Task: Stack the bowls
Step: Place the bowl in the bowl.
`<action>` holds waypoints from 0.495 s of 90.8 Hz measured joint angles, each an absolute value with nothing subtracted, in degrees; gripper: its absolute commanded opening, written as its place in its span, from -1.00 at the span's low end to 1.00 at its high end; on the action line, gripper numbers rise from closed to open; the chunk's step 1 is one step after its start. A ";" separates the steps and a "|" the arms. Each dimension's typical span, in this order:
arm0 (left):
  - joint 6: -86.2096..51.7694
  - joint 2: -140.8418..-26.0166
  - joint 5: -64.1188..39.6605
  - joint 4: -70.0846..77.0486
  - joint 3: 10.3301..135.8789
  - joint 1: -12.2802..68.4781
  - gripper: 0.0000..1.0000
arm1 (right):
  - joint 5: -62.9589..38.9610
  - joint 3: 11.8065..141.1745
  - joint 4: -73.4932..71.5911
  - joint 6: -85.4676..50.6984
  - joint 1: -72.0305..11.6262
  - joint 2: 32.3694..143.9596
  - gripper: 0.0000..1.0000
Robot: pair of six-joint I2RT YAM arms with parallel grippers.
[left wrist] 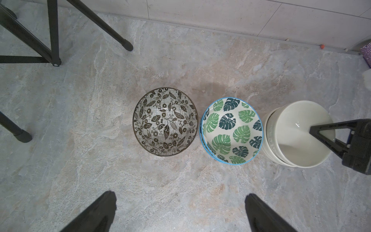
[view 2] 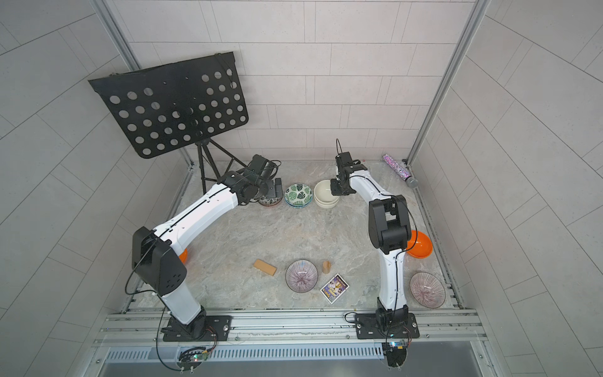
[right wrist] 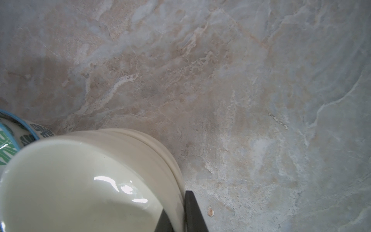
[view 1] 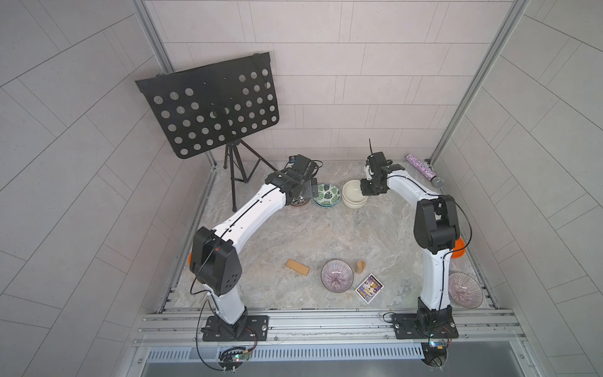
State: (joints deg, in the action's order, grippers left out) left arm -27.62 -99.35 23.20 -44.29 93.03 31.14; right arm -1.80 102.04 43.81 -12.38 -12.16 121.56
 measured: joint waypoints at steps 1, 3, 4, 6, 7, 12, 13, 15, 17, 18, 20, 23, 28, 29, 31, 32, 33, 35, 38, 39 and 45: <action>-27.62 -99.35 23.18 -44.29 92.95 31.11 1.00 | -1.74 102.04 43.79 -12.36 -12.19 121.60 -0.77; -27.62 -99.35 23.16 -44.29 92.79 31.11 1.00 | -1.74 102.13 43.83 -12.38 -12.25 121.67 -0.75; -27.62 -99.35 23.16 -44.29 92.68 31.07 1.00 | -1.72 102.17 43.86 -12.38 -12.25 121.71 -0.74; -27.62 -99.35 23.14 -44.27 92.55 31.05 1.00 | -1.69 102.30 43.90 -12.40 -12.25 121.73 -0.71; -27.62 -99.35 23.14 -44.29 92.53 31.03 1.00 | -1.69 102.35 43.90 -12.38 -12.25 121.78 -0.69; -27.62 -99.33 23.07 -44.29 92.47 30.85 1.00 | -1.72 102.48 43.88 -12.47 -12.29 121.80 -0.62; -27.62 -99.33 23.05 -44.29 92.47 30.85 1.00 | -1.69 102.48 43.88 -12.38 -12.32 121.82 -0.61; -27.62 -99.29 23.00 -44.27 92.47 30.83 1.00 | -1.63 102.50 43.86 -12.49 -12.34 121.82 -0.59; -27.62 -99.26 22.98 -44.27 92.47 30.74 1.00 | -1.61 102.50 43.81 -12.32 -12.38 121.84 -0.57; -27.62 -99.22 22.98 -44.25 92.47 30.72 1.00 | -1.61 102.50 43.83 -12.51 -12.40 121.84 -0.56; -27.62 -99.20 22.96 -44.25 92.47 30.68 1.00 | -1.58 102.50 43.83 -12.32 -12.40 121.86 -0.54; -27.62 -99.09 22.94 -44.23 92.44 30.63 1.00 | -1.48 102.50 43.83 -12.34 -12.40 121.86 -0.52; -27.62 -98.87 22.87 -44.21 92.36 30.59 1.00 | -1.41 102.50 43.86 -12.45 -12.43 121.86 -0.52; -27.62 -98.87 22.85 -44.21 92.33 30.59 1.00 | -1.41 102.50 43.86 -12.40 -12.43 121.86 -0.52; -27.62 -98.76 22.79 -44.21 92.27 30.59 1.00 | -1.39 102.50 43.86 -12.40 -12.43 121.86 -0.51; -27.62 -98.74 22.76 -44.21 92.25 30.59 1.00 | -1.39 102.50 43.86 -12.40 -12.43 121.86 -0.51; -27.62 -98.70 22.74 -44.21 92.23 30.59 1.00 | -1.37 102.50 43.88 -12.43 -12.43 121.86 -0.51; -27.62 -98.65 22.74 -44.21 92.18 30.59 1.00 | -1.30 102.50 43.92 -12.40 -12.43 121.86 -0.50; -27.62 -98.63 22.70 -44.21 92.16 30.52 1.00 | -1.26 102.50 43.99 -12.40 -12.43 121.86 -0.48; -27.62 -98.63 22.70 -44.18 92.16 30.50 1.00 | -1.23 102.48 44.01 -12.40 -12.43 121.86 -0.47; -27.64 -98.63 22.52 -44.10 91.96 30.50 1.00 | -1.08 102.26 43.99 -12.40 -12.43 121.71 -0.43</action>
State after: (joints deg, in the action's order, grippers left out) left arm -27.64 -98.63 22.52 -44.10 91.96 30.50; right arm -1.08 102.26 43.99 -12.40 -12.43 121.71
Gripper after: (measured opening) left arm 0.999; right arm 0.269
